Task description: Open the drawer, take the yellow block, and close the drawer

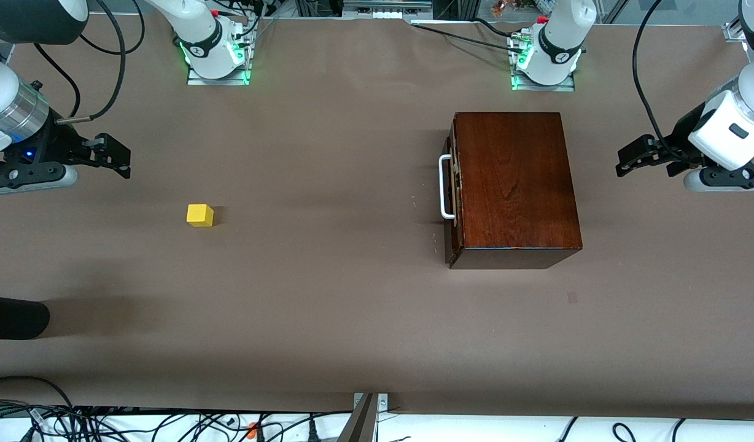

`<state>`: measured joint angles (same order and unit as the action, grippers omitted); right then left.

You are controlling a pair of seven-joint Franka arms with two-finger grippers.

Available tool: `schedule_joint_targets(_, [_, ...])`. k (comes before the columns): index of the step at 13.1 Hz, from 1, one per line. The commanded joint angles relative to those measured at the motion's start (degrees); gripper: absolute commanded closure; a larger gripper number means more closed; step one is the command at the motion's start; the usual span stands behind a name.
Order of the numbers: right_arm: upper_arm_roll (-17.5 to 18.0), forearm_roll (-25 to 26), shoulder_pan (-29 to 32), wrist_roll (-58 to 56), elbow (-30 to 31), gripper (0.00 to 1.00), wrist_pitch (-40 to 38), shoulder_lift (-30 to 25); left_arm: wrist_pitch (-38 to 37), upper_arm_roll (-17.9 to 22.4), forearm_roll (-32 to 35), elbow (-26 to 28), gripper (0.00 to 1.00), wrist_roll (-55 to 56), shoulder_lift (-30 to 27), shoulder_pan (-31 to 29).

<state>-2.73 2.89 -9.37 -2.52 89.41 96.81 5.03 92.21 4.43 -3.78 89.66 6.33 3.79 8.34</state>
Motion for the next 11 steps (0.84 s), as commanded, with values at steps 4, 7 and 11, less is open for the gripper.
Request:
schedule_joint_targets(4, [-0.1, 0.1, 0.1, -0.3, -1.3, 0.0, 0.1, 0.5, 0.5, -0.4, 5.1, 1.0, 0.0, -1.5, -1.4, 0.3])
schedule_joint_targets(7, [-0.1, -0.1, 0.1, -0.3, -1.3, 0.0, 0.5, 0.5, 0.3, -0.4, 5.1, 1.0, 0.0, -1.4, -1.4, 0.3])
schedule_joint_targets(11, [-0.1, -0.1, 0.1, -0.3, -1.2, 0.0, 0.6, 0.5, 0.4, -0.4, 5.1, 0.7, 0.0, -1.5, -1.3, 0.3])
